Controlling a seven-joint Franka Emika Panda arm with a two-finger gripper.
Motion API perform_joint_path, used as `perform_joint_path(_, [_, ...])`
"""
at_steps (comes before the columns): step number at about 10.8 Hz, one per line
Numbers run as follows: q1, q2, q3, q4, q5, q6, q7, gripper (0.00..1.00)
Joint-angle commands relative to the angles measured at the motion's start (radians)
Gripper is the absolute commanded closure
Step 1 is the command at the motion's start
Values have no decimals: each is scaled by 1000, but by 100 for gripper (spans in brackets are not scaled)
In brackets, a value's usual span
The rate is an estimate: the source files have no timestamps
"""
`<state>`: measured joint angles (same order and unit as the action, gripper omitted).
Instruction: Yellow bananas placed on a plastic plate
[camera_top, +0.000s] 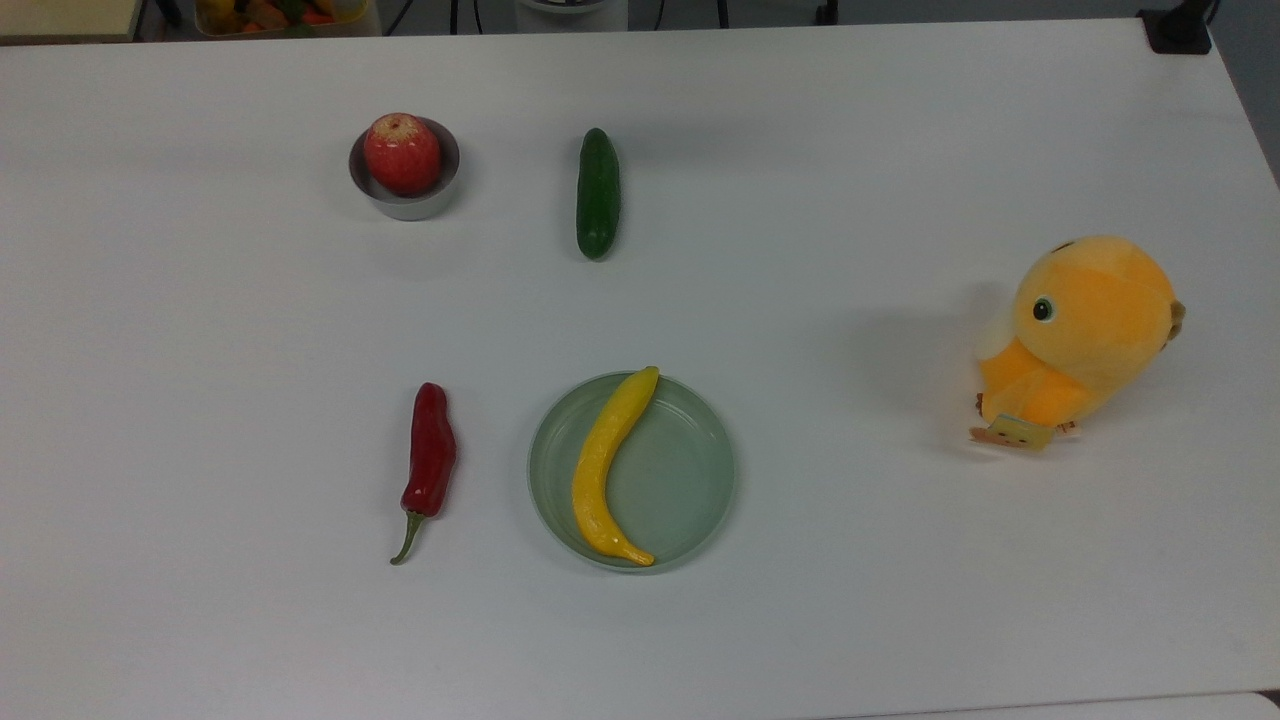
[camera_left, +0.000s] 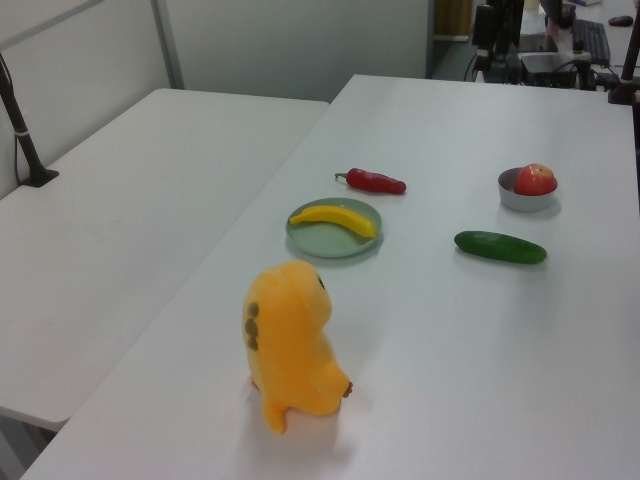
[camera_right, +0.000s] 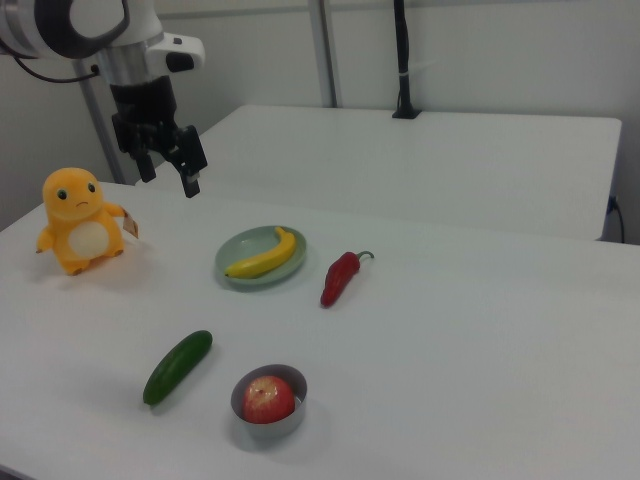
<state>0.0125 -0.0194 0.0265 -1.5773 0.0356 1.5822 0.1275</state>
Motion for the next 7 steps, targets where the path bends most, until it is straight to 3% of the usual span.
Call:
perform_joint_path(1, [41, -25, -62, -58, 78, 80, -81, 0])
perform_joint_path(7, [40, -17, -59, -69, 73, 159, -144, 0])
